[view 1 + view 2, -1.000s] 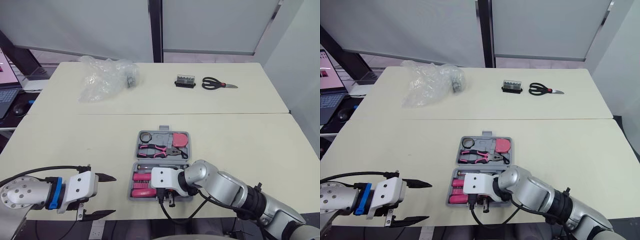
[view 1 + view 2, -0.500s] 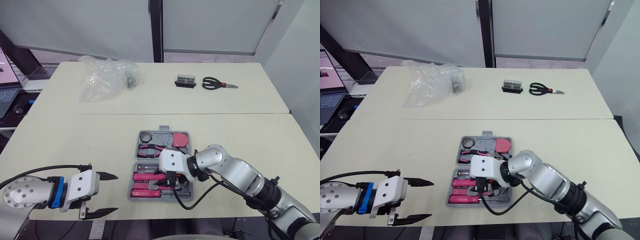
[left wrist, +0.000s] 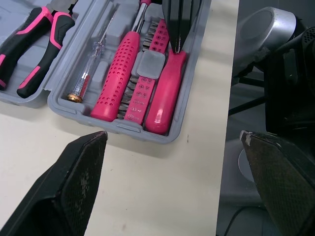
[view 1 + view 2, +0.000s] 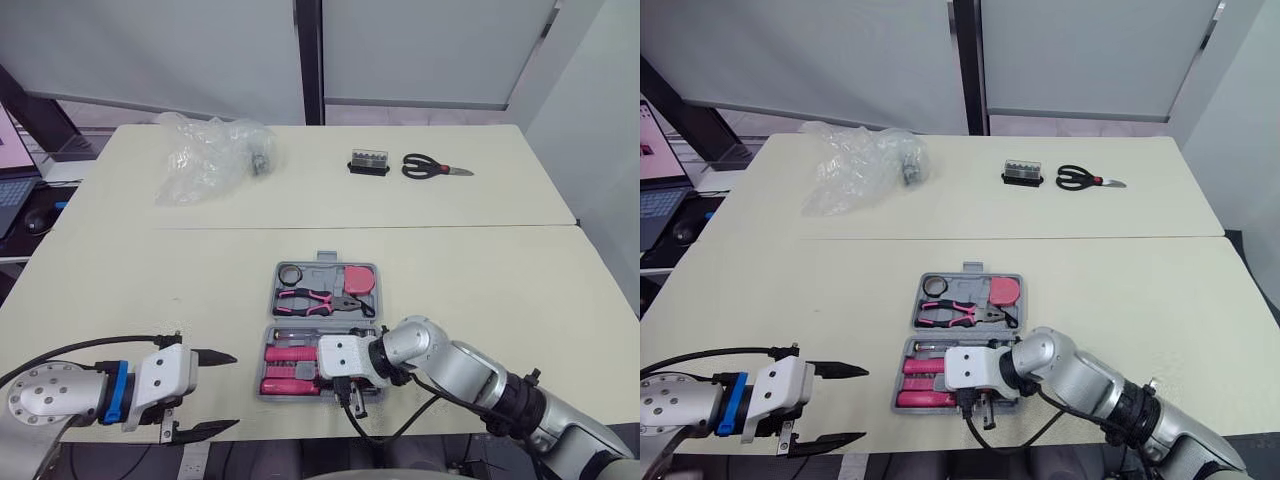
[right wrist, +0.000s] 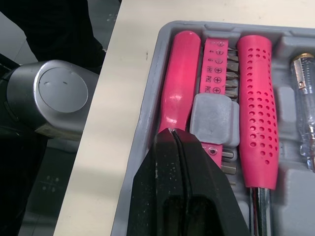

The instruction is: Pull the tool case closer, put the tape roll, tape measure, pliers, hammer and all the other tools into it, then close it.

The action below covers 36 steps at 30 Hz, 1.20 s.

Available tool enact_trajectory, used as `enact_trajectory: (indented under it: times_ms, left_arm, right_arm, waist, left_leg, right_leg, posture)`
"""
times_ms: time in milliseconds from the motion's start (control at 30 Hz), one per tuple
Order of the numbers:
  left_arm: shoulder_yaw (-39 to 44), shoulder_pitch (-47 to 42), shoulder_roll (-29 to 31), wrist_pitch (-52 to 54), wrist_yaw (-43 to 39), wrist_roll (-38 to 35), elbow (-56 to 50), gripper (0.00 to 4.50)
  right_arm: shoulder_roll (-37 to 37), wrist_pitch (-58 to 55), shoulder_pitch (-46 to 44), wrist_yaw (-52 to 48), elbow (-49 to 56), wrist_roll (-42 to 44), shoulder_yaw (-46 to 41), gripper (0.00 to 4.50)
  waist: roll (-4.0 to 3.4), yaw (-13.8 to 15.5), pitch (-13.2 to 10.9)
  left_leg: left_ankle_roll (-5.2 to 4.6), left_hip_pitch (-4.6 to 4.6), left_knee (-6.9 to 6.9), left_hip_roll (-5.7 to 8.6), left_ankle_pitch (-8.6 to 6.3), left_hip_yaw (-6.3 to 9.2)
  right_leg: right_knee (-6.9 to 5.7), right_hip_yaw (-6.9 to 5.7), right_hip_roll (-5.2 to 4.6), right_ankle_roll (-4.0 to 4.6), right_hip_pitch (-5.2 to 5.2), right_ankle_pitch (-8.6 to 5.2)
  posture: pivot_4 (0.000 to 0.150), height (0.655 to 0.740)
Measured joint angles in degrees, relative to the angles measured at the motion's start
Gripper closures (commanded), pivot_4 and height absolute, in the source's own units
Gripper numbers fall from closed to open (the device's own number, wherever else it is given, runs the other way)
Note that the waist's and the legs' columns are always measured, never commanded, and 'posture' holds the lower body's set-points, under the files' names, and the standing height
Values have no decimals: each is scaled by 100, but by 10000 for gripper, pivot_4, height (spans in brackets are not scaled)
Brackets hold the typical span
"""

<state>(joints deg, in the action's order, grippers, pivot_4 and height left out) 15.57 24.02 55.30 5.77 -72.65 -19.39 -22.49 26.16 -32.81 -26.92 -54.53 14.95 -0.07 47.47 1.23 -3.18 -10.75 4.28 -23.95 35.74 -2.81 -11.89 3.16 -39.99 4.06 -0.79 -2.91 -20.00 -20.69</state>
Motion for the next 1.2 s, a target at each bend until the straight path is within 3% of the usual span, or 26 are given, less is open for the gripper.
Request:
enact_trajectory:
  times_ms: [333, 567, 667, 800, 1067, 1200]
  left_arm:
    - [151, 11, -179, 179, 78, -325, 28, 0]
    - [282, -764, -302, 729, 597, -486, 808, 0]
    - [202, -1191, -391, 539, 554, -450, 1335, 6020]
    - [-149, -1912, -444, -63, 430, -108, 2460, 18836]
    - [-1057, -2961, -829, -1177, 335, 702, 4036, 44902]
    - [-1505, -3376, -1208, -1636, 357, 1069, 4569, 44902]
  right_arm:
    - [-75, 333, 171, -73, -128, -111, -217, 44723]
    - [611, 567, 545, -184, 690, 715, -2040, 44723]
    - [1054, 863, 868, -189, 647, 737, -2535, 45000]
    - [1629, 1552, 1286, -182, -114, 565, -3029, 45000]
    - [1540, 2080, 1149, -13, -1039, 39, -3035, 45000]
    - [1528, 2249, 1159, -4, -1384, -178, -3013, 45000]
  waist:
    - [1, 3, 1]
    - [5, 83, 2]
    - [5, 111, 2]
    - [4, 138, -1]
    - [0, 87, -2]
    - [0, 130, -2]
  left_leg:
    - [0, 0, 0, 0, 0, 1]
    - [0, 1, 4, 6, 0, 7]
    - [0, 1, 1, 6, 0, 2]
    - [0, 2, 4, 7, 0, -4]
    - [0, -2, 5, 4, 0, -9]
    - [0, -2, 16, 6, 1, -7]
  right_leg:
    - [0, -1, -1, 0, 5, 0]
    - [5, -7, -5, -1, 18, 0]
    - [6, -6, -6, -1, 17, 0]
    - [4, -4, -5, -1, 17, 1]
    - [-2, -1, 0, 0, 11, 1]
    - [-3, -3, -3, -1, 15, 1]
  posture:
    - [1500, 7400]
    - [1500, 7400]
    - [1500, 7400]
    - [1500, 7400]
    - [1500, 7400]
    - [1500, 7400]
